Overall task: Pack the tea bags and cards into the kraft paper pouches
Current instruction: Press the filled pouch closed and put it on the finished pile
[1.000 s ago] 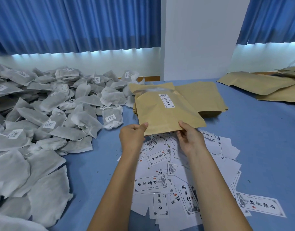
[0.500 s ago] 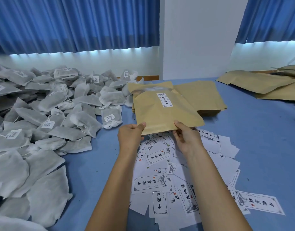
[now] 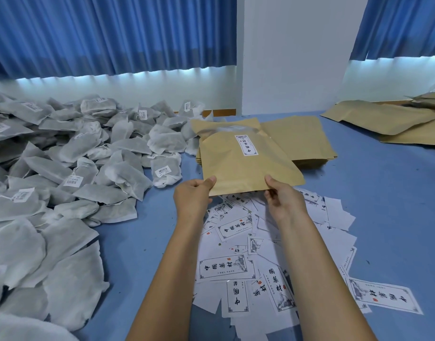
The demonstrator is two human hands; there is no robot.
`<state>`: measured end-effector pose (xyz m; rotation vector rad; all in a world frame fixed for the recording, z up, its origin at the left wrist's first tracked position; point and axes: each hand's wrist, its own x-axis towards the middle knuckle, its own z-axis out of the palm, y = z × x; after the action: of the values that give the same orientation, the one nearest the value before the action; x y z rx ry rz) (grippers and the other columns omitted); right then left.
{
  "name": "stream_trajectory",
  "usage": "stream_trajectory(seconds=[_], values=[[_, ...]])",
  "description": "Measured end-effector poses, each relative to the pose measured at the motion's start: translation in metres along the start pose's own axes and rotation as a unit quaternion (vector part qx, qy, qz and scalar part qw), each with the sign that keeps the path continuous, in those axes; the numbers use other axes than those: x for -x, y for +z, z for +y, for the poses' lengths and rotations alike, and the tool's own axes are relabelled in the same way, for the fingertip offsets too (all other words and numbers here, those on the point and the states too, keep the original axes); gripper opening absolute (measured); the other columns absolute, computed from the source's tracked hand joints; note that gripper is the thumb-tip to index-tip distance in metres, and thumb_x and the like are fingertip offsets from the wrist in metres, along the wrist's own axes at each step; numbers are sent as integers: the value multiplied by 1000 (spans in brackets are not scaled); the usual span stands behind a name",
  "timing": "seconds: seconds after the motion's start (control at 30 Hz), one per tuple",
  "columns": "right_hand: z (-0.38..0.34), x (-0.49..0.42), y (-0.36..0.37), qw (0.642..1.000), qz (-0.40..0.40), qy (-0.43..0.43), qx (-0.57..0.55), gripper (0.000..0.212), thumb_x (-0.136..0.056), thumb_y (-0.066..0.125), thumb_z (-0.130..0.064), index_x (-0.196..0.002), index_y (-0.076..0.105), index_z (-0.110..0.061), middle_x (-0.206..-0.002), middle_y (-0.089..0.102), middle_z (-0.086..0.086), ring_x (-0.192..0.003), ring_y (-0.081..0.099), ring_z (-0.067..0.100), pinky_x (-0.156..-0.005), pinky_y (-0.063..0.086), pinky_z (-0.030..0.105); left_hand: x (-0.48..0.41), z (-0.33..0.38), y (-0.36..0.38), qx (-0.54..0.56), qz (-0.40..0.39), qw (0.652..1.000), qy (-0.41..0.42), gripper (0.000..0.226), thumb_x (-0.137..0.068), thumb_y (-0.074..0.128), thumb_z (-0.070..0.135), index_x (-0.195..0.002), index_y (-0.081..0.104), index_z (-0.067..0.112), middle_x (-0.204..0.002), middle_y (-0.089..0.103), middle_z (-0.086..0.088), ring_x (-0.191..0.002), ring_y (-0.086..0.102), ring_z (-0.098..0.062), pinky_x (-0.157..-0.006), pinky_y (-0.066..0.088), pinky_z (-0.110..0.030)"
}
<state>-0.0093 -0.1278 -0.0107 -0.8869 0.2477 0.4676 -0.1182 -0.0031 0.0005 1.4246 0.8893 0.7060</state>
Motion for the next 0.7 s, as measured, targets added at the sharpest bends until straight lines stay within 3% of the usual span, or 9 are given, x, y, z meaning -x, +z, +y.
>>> stream_trajectory(seconds=[0.13,0.23,0.3,0.4,0.5,0.57,0.63,0.7], values=[[1,1,1,1000,-7,17,-5,28,-83,65,5,-108,58,-7,-102,62,7,-77,59,12,-58,46,18,0,-1,1,4,-7,1000,-6,20,-84,71,26,-70,64,13,-64,59,1,-46,52,-9,-48,42,-18],[-5,-1,-2,999,18,8,-45,24,-86,63,3,-109,58,-4,-111,61,10,-82,59,14,-64,50,20,-1,-1,-3,-5,10,1000,1,21,-84,70,26,-71,64,11,-64,59,1,-43,52,-6,-47,42,-18],[-10,-3,-5,998,36,-8,-50,13,-85,64,4,-93,59,-4,-112,62,11,-85,60,14,-63,50,19,-6,0,-9,12,28,1000,-8,22,-83,71,25,-67,61,13,-61,58,1,-44,52,-7,-49,41,-21],[-12,-3,-5,999,28,-7,-38,16,-84,64,7,-82,56,-7,-101,62,8,-81,60,13,-60,49,18,-13,0,-16,51,37,998,-26,29,-82,72,21,-60,55,17,-51,54,6,-44,52,-9,-51,42,-21],[-8,0,-3,999,7,17,-43,12,-87,62,5,-82,57,-4,-91,62,8,-89,60,17,-79,52,25,-14,-1,-17,109,44,993,-27,29,-84,69,18,-60,54,15,-49,53,9,-39,50,-2,-50,45,-18],[-6,1,-1,1000,2,3,-23,11,-89,61,2,-80,58,-4,-86,62,7,-82,61,15,-88,52,28,-13,-2,-14,165,56,984,-32,25,-87,66,16,-65,55,13,-60,57,4,-47,56,-3,-48,47,-16],[-5,1,0,1000,-1,-18,24,13,-88,62,2,-77,58,-4,-81,62,7,-69,60,13,-75,55,22,-10,-2,-8,288,29,955,-70,7,-89,64,12,-83,61,9,-82,67,-3,-70,66,-12,-55,53,-21],[-5,2,-1,997,-4,-26,72,14,-88,63,1,-76,58,-3,-78,61,7,-61,57,13,-58,50,16,-2,-2,5,397,-34,910,-113,20,-87,66,7,-106,60,6,-104,69,-11,-91,68,-21,-64,58,-31]])
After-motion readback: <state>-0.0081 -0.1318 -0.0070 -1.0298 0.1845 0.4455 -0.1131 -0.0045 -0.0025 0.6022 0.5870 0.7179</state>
